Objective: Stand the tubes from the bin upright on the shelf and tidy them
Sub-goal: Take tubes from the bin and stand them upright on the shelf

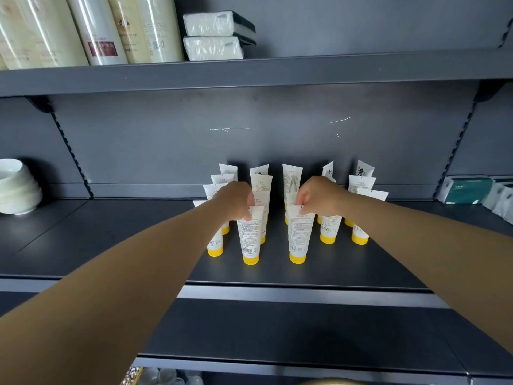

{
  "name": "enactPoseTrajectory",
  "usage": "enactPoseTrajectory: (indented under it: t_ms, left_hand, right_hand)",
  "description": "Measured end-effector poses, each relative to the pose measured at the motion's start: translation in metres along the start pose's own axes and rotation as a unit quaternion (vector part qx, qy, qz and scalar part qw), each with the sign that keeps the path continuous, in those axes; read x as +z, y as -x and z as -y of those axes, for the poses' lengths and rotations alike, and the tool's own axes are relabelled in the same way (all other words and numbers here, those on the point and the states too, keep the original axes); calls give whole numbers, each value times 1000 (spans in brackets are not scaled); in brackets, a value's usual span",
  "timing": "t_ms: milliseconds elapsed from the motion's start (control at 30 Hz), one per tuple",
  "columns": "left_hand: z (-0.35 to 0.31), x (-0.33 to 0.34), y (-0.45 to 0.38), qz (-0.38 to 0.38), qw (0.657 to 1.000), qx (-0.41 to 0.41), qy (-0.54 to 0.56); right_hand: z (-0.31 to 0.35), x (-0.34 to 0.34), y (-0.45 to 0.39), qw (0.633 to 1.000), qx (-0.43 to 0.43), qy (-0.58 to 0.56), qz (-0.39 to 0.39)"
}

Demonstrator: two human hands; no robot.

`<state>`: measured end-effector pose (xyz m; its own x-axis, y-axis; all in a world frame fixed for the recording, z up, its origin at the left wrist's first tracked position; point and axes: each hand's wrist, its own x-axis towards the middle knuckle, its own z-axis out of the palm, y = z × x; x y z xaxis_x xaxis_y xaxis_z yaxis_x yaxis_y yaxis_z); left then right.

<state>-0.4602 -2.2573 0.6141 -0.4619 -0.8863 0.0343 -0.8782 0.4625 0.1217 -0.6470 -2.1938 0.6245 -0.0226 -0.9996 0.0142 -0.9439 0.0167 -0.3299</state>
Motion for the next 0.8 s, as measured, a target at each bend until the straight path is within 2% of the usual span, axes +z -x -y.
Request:
enactPoseTrajectory:
  t_ms: [300, 533, 667, 800]
  left_hand:
    - [1, -1, 11, -15, 1000, 5, 22]
    - [-11, -23, 62, -62, 995, 72, 30]
    - [-27, -11, 113, -28, 995, 93, 33]
    - [-39, 55, 172, 31, 991, 103, 80]
  right_hand:
    - [-2, -8, 11, 1000, -2, 19, -14]
    - [1, -24, 74, 998, 18, 40, -36]
    - [7, -13, 130, 997, 52, 45, -24]
    - [1, 38, 195, 995, 80, 49, 30]
